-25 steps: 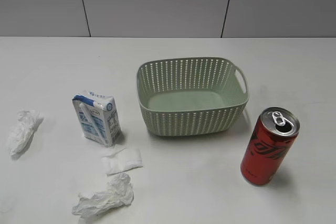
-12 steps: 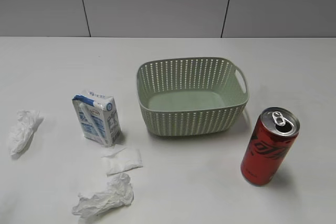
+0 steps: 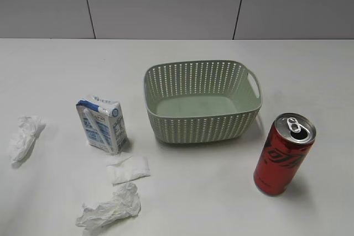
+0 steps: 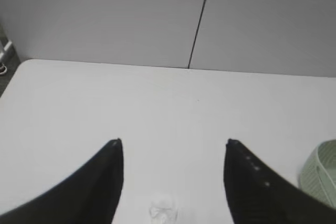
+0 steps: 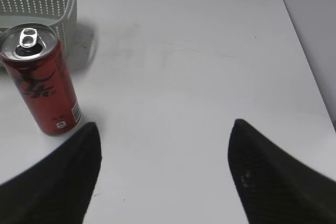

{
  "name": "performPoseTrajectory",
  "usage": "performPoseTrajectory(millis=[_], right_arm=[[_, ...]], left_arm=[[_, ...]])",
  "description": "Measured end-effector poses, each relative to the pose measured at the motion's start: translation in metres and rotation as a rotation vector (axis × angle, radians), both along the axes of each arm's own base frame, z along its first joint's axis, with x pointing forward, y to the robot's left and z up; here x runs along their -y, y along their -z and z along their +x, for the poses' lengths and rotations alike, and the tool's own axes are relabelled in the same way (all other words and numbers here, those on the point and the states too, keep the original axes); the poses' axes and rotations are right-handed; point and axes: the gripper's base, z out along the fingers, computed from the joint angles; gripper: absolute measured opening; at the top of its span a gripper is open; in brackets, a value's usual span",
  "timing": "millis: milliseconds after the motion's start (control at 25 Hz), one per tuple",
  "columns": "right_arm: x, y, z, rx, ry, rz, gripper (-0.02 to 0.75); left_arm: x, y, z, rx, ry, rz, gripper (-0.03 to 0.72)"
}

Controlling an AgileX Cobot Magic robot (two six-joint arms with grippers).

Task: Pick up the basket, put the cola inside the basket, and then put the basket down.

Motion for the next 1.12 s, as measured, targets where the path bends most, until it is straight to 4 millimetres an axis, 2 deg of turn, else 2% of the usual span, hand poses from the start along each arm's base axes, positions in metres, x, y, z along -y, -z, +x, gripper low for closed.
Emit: performPoseTrajectory(millis=[240,480,600,760,920,1120], right_arm=[[0.0,0.0,0.0,0.0,0.0,0.0,0.571],[0.0,0.0,0.0,0.0,0.0,0.0,0.571],[0.0,0.0,0.0,0.0,0.0,0.0,0.571],[0.0,0.0,0.0,0.0,0.0,0.0,0.571],[0.0,0.0,0.0,0.0,0.0,0.0,0.571],[0.0,0.0,0.0,-0.001,0.0,0.0,0.571]], left_arm=[[0.021,-0.001,0.054,-0.175,0.102,0.011,0.442],[0.064,0.005,0.11,-0.331,0.234,0.011,0.424],[0.091,0.021,0.135,-0.432,0.278,0.0,0.419],[0.133,0.048,0.156,-0.586,0.311,0.033,0.418],[0.174,0.074,0.167,-0.718,0.271,0.12,0.417],[0.215,0.109,0.178,-0.822,0.2,0.078,0.417]])
